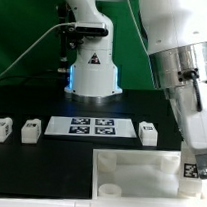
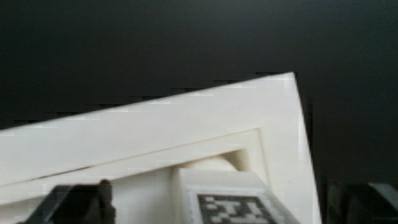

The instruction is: Assemble one leg

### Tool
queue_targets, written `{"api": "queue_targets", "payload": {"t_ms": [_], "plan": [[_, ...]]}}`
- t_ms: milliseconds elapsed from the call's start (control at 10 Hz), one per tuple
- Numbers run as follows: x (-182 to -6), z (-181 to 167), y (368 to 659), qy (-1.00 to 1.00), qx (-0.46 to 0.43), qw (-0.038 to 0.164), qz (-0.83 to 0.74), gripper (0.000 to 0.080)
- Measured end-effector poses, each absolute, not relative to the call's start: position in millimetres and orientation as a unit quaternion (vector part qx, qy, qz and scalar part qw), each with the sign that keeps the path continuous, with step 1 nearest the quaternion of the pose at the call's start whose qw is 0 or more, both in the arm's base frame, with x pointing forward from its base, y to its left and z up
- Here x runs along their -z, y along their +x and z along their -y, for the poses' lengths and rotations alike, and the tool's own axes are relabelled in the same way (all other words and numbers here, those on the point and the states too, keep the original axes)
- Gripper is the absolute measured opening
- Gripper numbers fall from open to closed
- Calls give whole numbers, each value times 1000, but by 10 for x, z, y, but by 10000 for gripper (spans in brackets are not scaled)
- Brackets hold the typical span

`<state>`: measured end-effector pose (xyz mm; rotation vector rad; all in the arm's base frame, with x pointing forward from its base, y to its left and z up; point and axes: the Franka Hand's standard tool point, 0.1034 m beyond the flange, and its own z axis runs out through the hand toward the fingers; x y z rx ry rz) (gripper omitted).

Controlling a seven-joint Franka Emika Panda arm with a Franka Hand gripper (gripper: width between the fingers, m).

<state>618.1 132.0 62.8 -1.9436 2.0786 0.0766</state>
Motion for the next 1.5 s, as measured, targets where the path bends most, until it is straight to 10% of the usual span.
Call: {"api": "queue_targets", "payload": {"t_ms": [200,600,800,1100,1500], "plan": [[-717,-1243,6193,-792,-42,111,-598,647],[-714,-1225,6181,-909,-23,103,-402,649],[-791,-1274,6240,-971,-21,47,-235,649],[-797,-1270,6262,-986,-17,40,-160,649],[-784,-1258,6250,-959,-24,38,-279,301]]}}
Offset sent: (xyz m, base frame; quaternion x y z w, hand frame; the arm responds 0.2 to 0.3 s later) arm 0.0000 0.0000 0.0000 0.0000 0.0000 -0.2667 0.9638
